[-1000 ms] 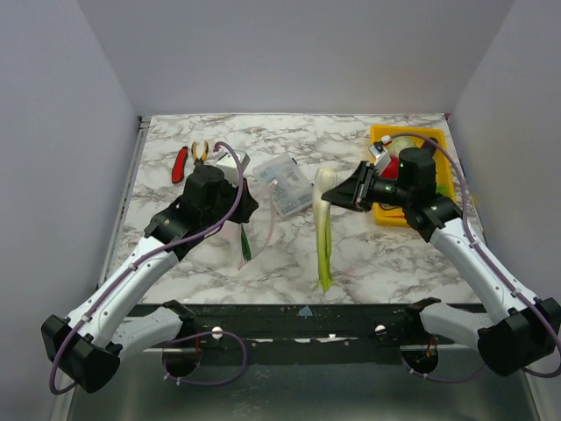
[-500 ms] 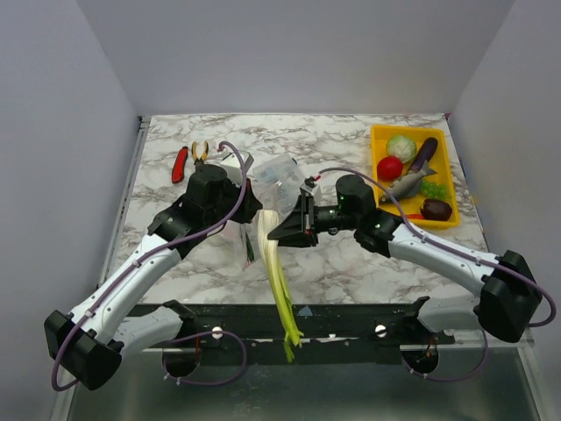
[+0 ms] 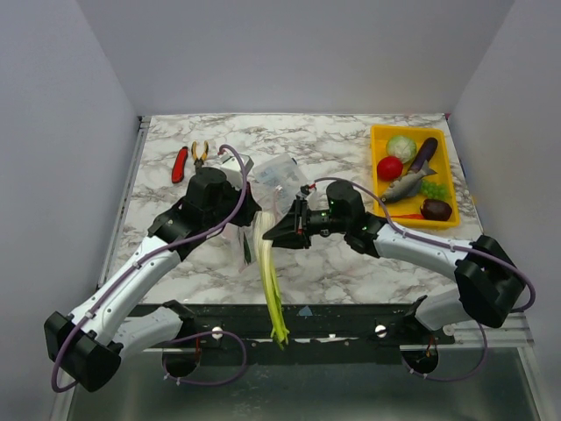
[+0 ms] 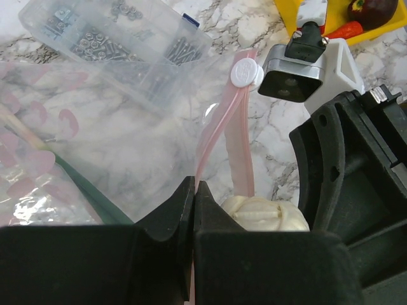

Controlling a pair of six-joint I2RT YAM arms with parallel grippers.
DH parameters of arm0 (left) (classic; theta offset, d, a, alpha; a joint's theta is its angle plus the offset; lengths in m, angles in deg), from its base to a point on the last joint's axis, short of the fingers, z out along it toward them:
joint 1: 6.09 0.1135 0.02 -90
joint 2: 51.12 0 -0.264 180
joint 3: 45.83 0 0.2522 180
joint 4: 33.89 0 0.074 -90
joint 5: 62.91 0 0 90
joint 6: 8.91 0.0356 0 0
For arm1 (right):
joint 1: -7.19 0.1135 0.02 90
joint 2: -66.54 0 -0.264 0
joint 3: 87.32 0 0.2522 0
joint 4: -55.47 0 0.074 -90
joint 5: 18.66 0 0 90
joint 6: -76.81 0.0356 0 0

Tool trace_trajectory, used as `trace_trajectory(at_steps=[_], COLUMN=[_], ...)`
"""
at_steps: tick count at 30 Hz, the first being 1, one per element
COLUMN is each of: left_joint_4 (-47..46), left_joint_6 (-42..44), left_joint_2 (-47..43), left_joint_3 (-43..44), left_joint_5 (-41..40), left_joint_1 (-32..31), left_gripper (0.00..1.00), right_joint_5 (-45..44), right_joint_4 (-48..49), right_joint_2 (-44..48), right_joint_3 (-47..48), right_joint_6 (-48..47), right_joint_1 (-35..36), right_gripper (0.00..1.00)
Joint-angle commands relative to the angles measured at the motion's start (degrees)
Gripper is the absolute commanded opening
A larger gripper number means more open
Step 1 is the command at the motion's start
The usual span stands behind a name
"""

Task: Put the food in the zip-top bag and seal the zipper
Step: Place the fake vegetable in the zipper food storage bag.

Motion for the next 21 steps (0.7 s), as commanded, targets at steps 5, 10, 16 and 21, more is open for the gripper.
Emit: trace_trajectory(at_steps=[5,10,16,21], left_joint_4=[-1.5,-2.5,-2.9,-3.2], left_joint_6=[0.0,-0.1,0.1,0.2], left_joint_2=[-2.6,-2.3,-2.5,-3.0], left_joint_3=[0.3,0.2,-0.1,-0.5], left_joint_5=[-2.3,0.8,2.1,1.9], left_joint_1=[-0.4,-0.4,-0.4,-0.5], left_gripper=[0.00,0.00,0.00,0.00], right_joint_5=[-4.3,-5.2,-5.8,-6.5], right_joint_4=[-0.3,-2.2,-5.9,-11.9], right_joint_2=[0.4,-1.9,-8.8,-13.2], right_joint_3=[-2.9,0.0,9.6,16.7], right_joint_6=[1.2,-1.6,-6.1,-11.1], right_joint_1=[-1.0,-2.5,-3.2,-3.6], right_gripper=[0.01,0.01,0.16,0.26])
